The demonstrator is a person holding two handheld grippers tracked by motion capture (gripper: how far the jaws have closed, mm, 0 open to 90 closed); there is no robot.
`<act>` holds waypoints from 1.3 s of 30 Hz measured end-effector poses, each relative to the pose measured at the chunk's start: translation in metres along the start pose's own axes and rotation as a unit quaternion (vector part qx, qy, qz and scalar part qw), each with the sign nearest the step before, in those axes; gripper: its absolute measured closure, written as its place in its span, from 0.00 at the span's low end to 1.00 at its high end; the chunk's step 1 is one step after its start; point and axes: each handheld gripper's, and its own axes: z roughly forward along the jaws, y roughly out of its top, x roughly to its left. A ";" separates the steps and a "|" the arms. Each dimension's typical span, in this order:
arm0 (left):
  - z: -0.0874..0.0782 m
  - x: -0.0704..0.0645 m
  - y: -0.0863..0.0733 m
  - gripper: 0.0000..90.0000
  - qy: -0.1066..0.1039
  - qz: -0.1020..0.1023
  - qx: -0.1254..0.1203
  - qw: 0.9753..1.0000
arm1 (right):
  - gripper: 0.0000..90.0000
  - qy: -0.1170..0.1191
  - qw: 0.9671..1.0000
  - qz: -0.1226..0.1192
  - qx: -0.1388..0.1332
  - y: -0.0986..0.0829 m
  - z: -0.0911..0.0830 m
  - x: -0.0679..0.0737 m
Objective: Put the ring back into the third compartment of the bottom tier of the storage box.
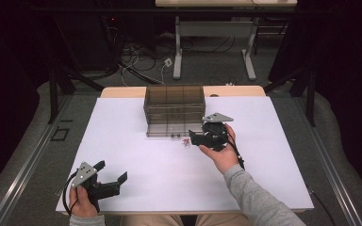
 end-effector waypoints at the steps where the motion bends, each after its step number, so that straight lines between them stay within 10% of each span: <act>1: 0.000 0.000 0.000 0.01 -0.001 0.000 0.000 1.000 | 0.30 0.001 1.000 0.001 0.004 0.001 0.003 0.001; 39: 0.000 0.003 0.000 0.01 0.000 -0.001 0.004 1.000 | 0.51 0.024 0.997 -0.007 0.079 -0.008 0.061 0.024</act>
